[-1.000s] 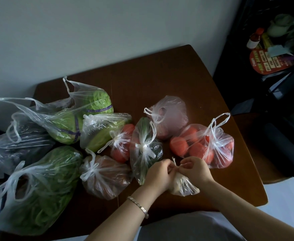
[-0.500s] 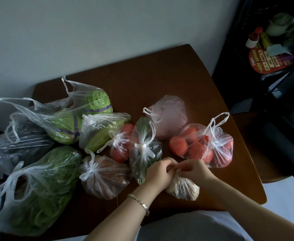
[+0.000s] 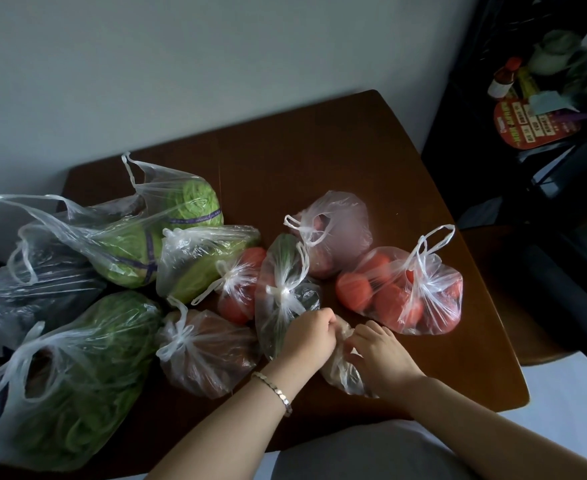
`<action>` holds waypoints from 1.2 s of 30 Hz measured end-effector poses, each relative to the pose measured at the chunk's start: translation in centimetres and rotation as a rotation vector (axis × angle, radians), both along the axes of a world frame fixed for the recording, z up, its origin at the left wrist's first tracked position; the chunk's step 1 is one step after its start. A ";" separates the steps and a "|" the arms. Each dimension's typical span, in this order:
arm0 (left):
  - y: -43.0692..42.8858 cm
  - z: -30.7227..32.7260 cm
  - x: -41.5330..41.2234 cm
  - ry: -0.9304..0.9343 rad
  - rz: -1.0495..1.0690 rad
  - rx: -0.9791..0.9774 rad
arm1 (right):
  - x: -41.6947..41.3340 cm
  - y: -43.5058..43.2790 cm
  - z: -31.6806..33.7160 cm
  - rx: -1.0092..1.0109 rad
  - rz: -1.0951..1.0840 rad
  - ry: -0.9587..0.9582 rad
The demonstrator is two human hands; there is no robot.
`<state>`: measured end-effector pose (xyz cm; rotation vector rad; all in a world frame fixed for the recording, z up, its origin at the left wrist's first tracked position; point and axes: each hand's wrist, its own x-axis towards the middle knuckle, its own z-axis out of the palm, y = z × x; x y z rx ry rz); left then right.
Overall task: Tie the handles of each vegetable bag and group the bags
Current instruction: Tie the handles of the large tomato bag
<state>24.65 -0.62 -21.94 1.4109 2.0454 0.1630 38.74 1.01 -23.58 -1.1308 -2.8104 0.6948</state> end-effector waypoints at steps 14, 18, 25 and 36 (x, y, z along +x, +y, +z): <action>-0.9 -0.8 -1.7 0.031 -0.260 0.072 | 2.0 2.7 2.1 -0.339 -0.274 0.128; 0.2 0.3 -0.7 0.103 -0.140 -0.072 | 4.0 4.7 4.5 -0.145 -0.440 0.244; 6.3 5.5 1.9 -0.154 0.064 0.024 | 5.5 10.1 5.5 -0.230 -0.986 0.332; 10.3 6.1 6.8 -0.525 0.021 0.097 | 4.5 13.0 6.7 -0.629 -1.008 0.510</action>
